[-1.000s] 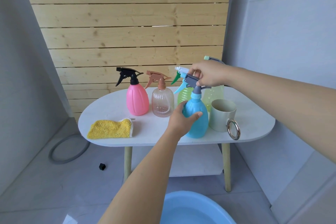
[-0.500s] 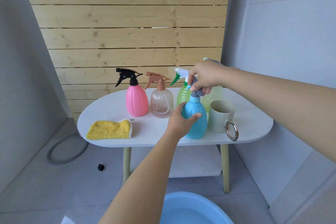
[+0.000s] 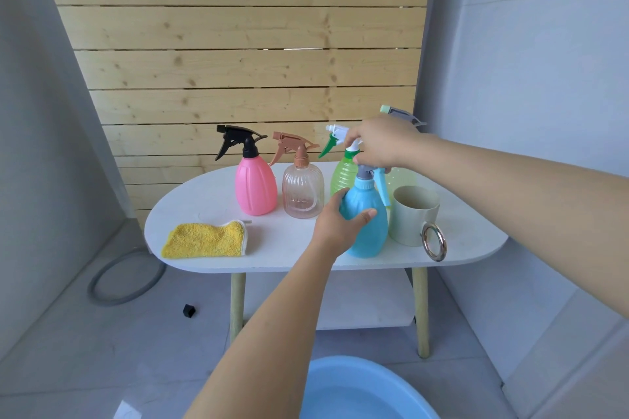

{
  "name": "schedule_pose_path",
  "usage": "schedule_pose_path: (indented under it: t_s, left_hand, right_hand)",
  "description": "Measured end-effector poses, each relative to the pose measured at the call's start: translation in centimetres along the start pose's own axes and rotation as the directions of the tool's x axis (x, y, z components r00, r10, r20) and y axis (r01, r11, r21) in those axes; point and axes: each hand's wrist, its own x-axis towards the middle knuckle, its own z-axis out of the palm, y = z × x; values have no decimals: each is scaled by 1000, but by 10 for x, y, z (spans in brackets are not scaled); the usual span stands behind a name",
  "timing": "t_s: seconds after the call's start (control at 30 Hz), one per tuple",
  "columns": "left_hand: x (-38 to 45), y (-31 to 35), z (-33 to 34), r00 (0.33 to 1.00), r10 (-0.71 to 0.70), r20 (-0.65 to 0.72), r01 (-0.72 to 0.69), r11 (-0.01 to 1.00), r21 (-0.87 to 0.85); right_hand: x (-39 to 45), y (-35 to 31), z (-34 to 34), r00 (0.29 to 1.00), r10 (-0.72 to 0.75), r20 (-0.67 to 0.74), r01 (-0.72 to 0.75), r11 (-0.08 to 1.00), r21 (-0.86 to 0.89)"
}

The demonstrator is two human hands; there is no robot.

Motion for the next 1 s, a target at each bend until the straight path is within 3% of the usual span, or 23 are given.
schedule_pose_path:
  t_s: [0.07, 0.17, 0.3, 0.53, 0.67, 0.8, 0.93, 1.0]
  left_hand:
    - [-1, 1, 0, 1000, 2, -1, -2, 1000, 0]
    - [-1, 0, 1, 1000, 9, -9, -9, 1000, -5]
    - [-1, -1, 1, 1000, 11, -16, -11, 1000, -7]
    - [-1, -1, 3, 1000, 10, -21, -10, 1000, 2]
    - [-2, 0, 2, 1000, 12, -13, -12, 1000, 24]
    - [-3, 2, 1, 1000, -8, -20, 9, 1000, 24]
    - [-2, 2, 1, 1000, -20, -3, 20, 1000, 13]
    - [-2, 1, 2, 1000, 7, -1, -7, 1000, 18]
  right_hand:
    - [1, -3, -1, 999, 16, 40, -19, 996, 90]
    - [2, -1, -11, 976, 41, 213, -88, 972, 216]
    - [0, 8, -28, 868, -27, 496, -214, 880, 423]
    - [1, 27, -31, 804, -115, 584, -289, 782, 552]
    - [2, 23, -26, 868, -110, 484, -203, 811, 548]
    - [8, 15, -18, 959, 11, 284, -100, 948, 303]
    - [7, 12, -13, 982, 47, 186, -88, 971, 220]
    - [8, 8, -6, 995, 67, 75, -74, 993, 96]
